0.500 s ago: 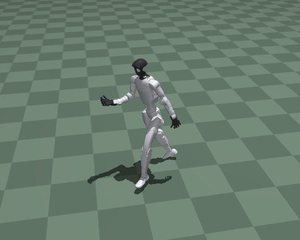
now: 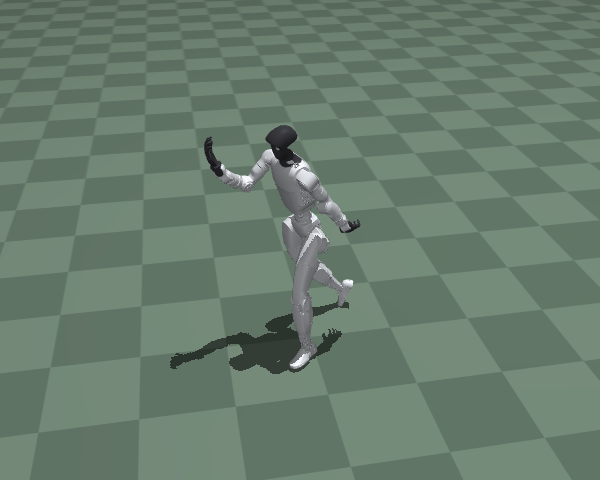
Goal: Kungfu
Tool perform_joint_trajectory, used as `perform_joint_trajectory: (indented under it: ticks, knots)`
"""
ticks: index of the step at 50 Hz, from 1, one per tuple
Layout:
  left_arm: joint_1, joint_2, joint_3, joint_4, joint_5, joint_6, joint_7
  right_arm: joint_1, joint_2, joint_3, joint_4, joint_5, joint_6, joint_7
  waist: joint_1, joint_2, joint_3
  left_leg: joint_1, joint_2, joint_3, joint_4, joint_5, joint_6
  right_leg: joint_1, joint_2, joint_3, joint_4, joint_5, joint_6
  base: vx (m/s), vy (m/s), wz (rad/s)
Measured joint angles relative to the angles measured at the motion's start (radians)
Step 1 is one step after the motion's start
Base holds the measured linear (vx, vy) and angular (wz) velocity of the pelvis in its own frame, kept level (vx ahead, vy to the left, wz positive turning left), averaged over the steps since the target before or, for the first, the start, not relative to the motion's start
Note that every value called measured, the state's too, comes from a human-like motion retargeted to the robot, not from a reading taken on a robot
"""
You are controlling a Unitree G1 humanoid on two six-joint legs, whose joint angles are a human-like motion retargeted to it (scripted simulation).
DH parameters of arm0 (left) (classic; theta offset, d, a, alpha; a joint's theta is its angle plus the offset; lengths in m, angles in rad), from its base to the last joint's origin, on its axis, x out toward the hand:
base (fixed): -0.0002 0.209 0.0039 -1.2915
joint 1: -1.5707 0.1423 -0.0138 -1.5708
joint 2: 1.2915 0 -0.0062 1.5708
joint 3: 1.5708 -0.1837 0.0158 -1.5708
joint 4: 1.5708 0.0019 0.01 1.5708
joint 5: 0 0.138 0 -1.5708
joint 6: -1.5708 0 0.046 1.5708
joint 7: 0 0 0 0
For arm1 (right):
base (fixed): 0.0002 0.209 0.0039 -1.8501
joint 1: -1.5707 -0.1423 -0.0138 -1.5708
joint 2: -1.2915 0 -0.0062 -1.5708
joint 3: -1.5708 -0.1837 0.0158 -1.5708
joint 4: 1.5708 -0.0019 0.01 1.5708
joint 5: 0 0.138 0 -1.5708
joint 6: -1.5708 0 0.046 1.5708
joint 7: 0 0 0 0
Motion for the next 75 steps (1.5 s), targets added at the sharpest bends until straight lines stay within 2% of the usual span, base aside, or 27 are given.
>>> perform_joint_trajectory:
  ticks: [2,5,12,15,16,17,20,24,25,27,29,32,34,35,38,41,49,53,57,61,63,65,67,68,70,72,75]
  knots:
    - [-0.018,0.027,-0.010,-0.019,-0.007,0.001,-0.001,0.015,0.002,0.008,0.006,0.010,0.010,0.011,-0.048,0.064,0.005,0.042,0.021,-0.061,-0.046,0.002,-0.032,-0.027,0.166,0.118,-0.031,-0.061,0.000,0.54,-0.54,0.59]
    - [-0.029,0.061,-0.025,-0.050,0.015,0.000,-0.009,0.051,-0.013,0.015,0.000,-0.008,0.006,0.000,-0.126,0.115,0.024,0.125,-0.001,-0.095,-0.086,-0.008,-0.053,-0.093,0.272,0.160,0.078,-0.242,0.000,0.61,-0.33,1.22]
    - [-0.027,0.128,-0.037,-0.089,0.059,-0.008,-0.010,0.098,-0.037,0.023,-0.022,-0.040,0.016,-0.006,-0.242,0.115,0.033,0.380,-0.148,-0.114,-0.253,-0.033,-0.008,-0.210,0.283,0.306,0.038,-0.530,0.000,0.54,0.17,0.97]
    - [-0.003,0.129,-0.043,-0.094,0.047,-0.006,-0.017,0.103,-0.032,0.034,-0.012,-0.040,0.025,-0.014,-0.281,0.113,0.035,0.494,-0.235,-0.113,-0.308,-0.057,0.040,-0.217,0.231,0.432,-0.116,-0.598,0.000,0.52,0.44,0.64]
    - [0.007,0.115,-0.048,-0.101,0.044,-0.007,-0.022,0.102,-0.034,0.045,-0.008,-0.039,0.030,-0.019,-0.301,0.103,0.040,0.557,-0.290,-0.108,-0.369,-0.041,0.064,-0.221,0.182,0.476,-0.146,-0.625,-0.003,0.48,0.44,0.65]
    - [0.015,0.105,-0.053,-0.107,0.042,-0.008,-0.026,0.101,-0.035,0.054,-0.004,-0.038,0.035,-0.024,-0.320,0.096,0.045,0.612,-0.330,-0.109,-0.417,-0.031,0.080,-0.224,0.148,0.513,-0.178,-0.645,-0.019,0.47,0.19,0.67]
    - [0.032,0.095,-0.062,-0.122,0.047,-0.025,-0.031,0.106,-0.032,0.070,0.002,-0.029,0.050,-0.026,-0.364,0.100,0.059,0.717,-0.348,-0.141,-0.458,-0.050,0.068,-0.227,0.136,0.555,-0.271,-0.640,-0.136,0.44,-0.11,0.56]
    - [0.048,0.082,-0.069,-0.125,0.044,-0.027,-0.023,0.124,-0.041,0.076,0.007,-0.029,0.057,-0.030,-0.378,0.094,0.054,0.805,-0.355,-0.163,-0.440,-0.098,0.037,-0.181,0.108,0.439,-0.322,-0.541,-0.244,0.52,-0.32,0.35]
    - [0.051,0.079,-0.072,-0.123,0.040,-0.028,-0.024,0.128,-0.045,0.076,0.009,-0.031,0.056,-0.035,-0.374,0.098,0.051,0.815,-0.345,-0.164,-0.419,-0.112,0.025,-0.164,0.110,0.398,-0.317,-0.568,-0.284,0.44,-0.28,0.00]
    - [0.059,0.077,-0.081,-0.121,0.038,-0.027,-0.029,0.141,-0.059,0.071,0.012,-0.033,0.058,-0.037,-0.333,0.092,0.029,0.792,-0.337,-0.127,-0.324,-0.117,0.000,-0.120,0.110,0.361,-0.301,-0.633,-0.313,0.49,-0.36,-0.17]
    - [0.067,0.072,-0.094,-0.119,0.038,-0.021,-0.021,0.162,-0.075,0.056,0.012,-0.032,0.064,-0.029,-0.302,0.077,0.011,0.743,-0.334,-0.104,-0.194,-0.042,-0.022,-0.086,0.117,0.373,-0.306,-0.665,-0.328,0.51,-0.39,0.14]
    - [0.074,0.048,-0.080,-0.110,0.025,-0.025,0.004,0.172,-0.067,0.049,0.014,-0.030,0.065,-0.034,-0.324,0.055,0.001,0.649,-0.322,-0.077,0.031,0.144,-0.077,-0.032,0.103,0.333,-0.327,-0.699,-0.322,0.40,-0.36,0.66]
    - [0.081,0.034,-0.071,-0.104,0.028,-0.040,0.008,0.168,-0.066,0.054,0.017,-0.023,0.063,-0.042,-0.328,0.044,-0.005,0.570,-0.290,-0.003,0.185,0.213,-0.105,-0.009,0.106,0.313,-0.335,-0.720,-0.324,0.28,-0.31,0.38]
    - [0.086,0.031,-0.072,-0.100,0.032,-0.044,0.005,0.166,-0.069,0.056,0.019,-0.020,0.063,-0.041,-0.321,0.037,-0.009,0.536,-0.267,0.046,0.253,0.234,-0.109,0.000,0.110,0.311,-0.337,-0.730,-0.327,0.28,-0.32,0.15]
    - [0.113,0.026,-0.073,-0.088,0.069,-0.028,-0.013,0.171,-0.083,0.056,0.021,-0.029,0.063,-0.026,-0.294,0.023,-0.025,0.440,-0.245,0.110,0.298,0.180,-0.099,0.019,0.119,0.306,-0.340,-0.753,-0.309,0.38,-0.36,0.02]
    - [0.142,0.015,-0.062,-0.075,0.075,-0.021,-0.012,0.169,-0.094,0.057,0.021,-0.049,0.054,-0.026,-0.262,0.015,-0.018,0.369,-0.259,0.118,0.176,0.165,-0.091,0.049,0.130,0.303,-0.336,-0.769,-0.277,0.45,-0.34,-0.18]
    - [0.224,0.002,0.006,-0.024,0.067,-0.006,0.029,0.155,-0.118,0.052,0.039,-0.061,0.065,-0.011,-0.119,0.015,0.039,0.321,-0.237,0.164,-0.412,0.167,-0.040,0.170,0.174,0.366,-0.331,-0.816,-0.206,0.47,-0.23,-0.57]
    - [0.232,0.001,0.077,0.024,-0.016,0.012,0.125,0.177,-0.127,0.037,0.068,-0.118,0.067,0.008,-0.113,0.000,0.026,0.305,-0.259,0.260,-0.575,0.072,-0.055,0.220,0.151,0.343,-0.339,-0.807,-0.123,0.70,-0.20,-0.03]
    - [0.172,0.024,0.126,0.082,-0.131,0.018,0.239,0.223,-0.116,0.032,0.165,-0.241,0.071,0.045,-0.113,-0.017,-0.001,0.308,-0.262,0.309,-0.510,0.139,0.055,0.251,0.134,0.335,-0.327,-0.721,-0.015,0.87,-0.25,-0.15]
    - [0.054,0.106,0.114,0.095,-0.152,0.026,0.344,0.353,-0.068,0.020,0.371,-0.420,0.119,0.143,-0.112,-0.026,-0.051,0.302,-0.151,0.294,-0.432,0.266,0.010,0.240,0.223,0.242,-0.272,-0.508,0.000,0.76,-0.75,-0.16]
    - [-0.032,0.148,0.083,0.095,-0.138,0.047,0.384,0.443,-0.025,0.010,0.529,-0.571,0.160,0.209,-0.115,-0.030,-0.077,0.291,-0.117,0.262,-0.364,0.251,0.004,0.220,0.227,0.170,-0.200,-0.358,0.000,0.96,-0.70,-0.19]
    - [-0.157,0.182,0.049,0.092,-0.120,0.064,0.431,0.510,0.016,-0.007,0.753,-0.791,0.202,0.250,-0.127,0.001,-0.083,0.308,-0.080,0.231,-0.309,0.192,0.002,0.184,0.234,0.100,-0.102,-0.223,0.000,0.68,-0.32,0.07]
    - [-0.274,0.206,0.014,0.019,-0.118,0.015,0.453,0.547,0.024,-0.033,1.030,-1.040,0.249,0.262,-0.145,0.049,-0.070,0.363,-0.053,0.227,-0.299,0.138,0.015,0.146,0.236,0.024,0.006,-0.129,0.000,0.75,-0.05,0.37]
    - [-0.334,0.216,-0.005,-0.031,-0.116,-0.025,0.459,0.565,0.023,-0.047,1.173,-1.164,0.269,0.244,-0.155,0.068,-0.062,0.391,-0.050,0.210,-0.299,0.116,0.016,0.126,0.237,0.004,0.054,-0.137,0.000,0.76,0.07,0.44]
    - [-0.466,0.233,-0.050,-0.142,-0.099,-0.102,0.468,0.602,0.028,-0.065,1.457,-1.399,0.336,0.130,-0.164,0.081,-0.049,0.451,-0.064,0.195,-0.306,0.077,0.023,0.082,0.205,0.006,0.133,-0.206,0.000,0.79,0.18,0.50]
    - [-0.609,0.243,-0.098,-0.272,-0.079,-0.195,0.470,0.697,0.048,-0.091,1.624,-1.551,0.473,-0.036,-0.188,0.092,-0.035,0.518,-0.100,0.166,-0.334,0.046,0.030,0.028,0.184,0.030,0.156,-0.276,0.000,0.92,0.14,0.99]
    - [-0.820,0.249,-0.175,-0.506,-0.101,-0.354,0.500,0.957,0.103,-0.188,1.638,-1.689,0.644,-0.186,-0.253,0.099,-0.009,0.626,-0.174,0.086,-0.381,-0.001,0.035,-0.047,0.185,0.120,0.103,-0.390,0.000,0.88,0.08,1.61]
